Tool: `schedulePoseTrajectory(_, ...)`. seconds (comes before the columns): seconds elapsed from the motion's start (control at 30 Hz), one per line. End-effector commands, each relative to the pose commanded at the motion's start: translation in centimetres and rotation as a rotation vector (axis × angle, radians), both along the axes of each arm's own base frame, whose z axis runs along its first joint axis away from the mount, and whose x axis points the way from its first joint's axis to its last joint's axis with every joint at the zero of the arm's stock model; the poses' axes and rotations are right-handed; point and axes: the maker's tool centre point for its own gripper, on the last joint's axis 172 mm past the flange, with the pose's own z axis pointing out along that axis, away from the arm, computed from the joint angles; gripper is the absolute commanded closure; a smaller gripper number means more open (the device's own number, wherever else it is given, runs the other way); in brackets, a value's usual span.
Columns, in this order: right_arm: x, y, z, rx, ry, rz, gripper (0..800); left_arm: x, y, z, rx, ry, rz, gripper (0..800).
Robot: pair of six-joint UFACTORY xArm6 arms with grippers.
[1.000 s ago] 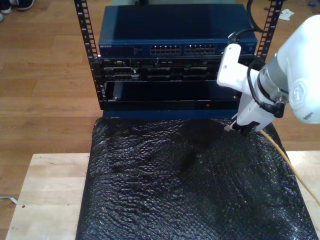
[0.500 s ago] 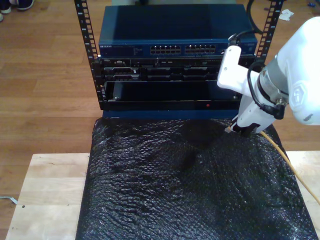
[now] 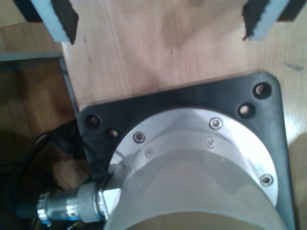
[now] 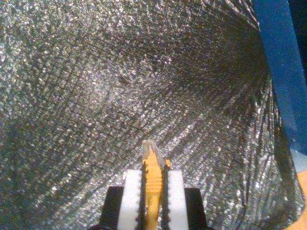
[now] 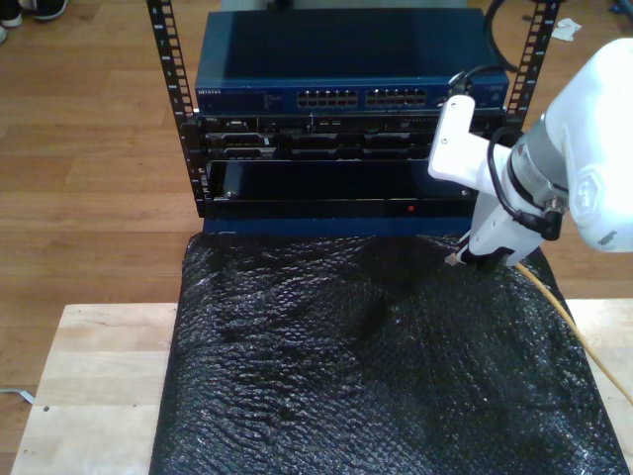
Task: Grab the cable and plug it in
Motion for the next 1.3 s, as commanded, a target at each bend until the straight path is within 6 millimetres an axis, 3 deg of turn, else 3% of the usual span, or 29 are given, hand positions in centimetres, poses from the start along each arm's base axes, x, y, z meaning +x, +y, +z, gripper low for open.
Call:
schedulePoseTrajectory(0.37,3.8,-0.2,1.9,-0.058,-0.178,0.042,800,0.0,-0.1,-2.3,0.047,-0.024,-0.001,0)
schedulePoseTrajectory(0.97,5.6,4.2,0.8,-0.213,-0.459,0.276,800,0.0,-0.1,-2.3,0.044,-0.023,0.002,0)
schedulePoseTrajectory(1.3,8.7,8.0,3.7,-0.172,-0.609,0.348,799,0.0,-0.1,-2.3,0.044,-0.023,0.002,0)
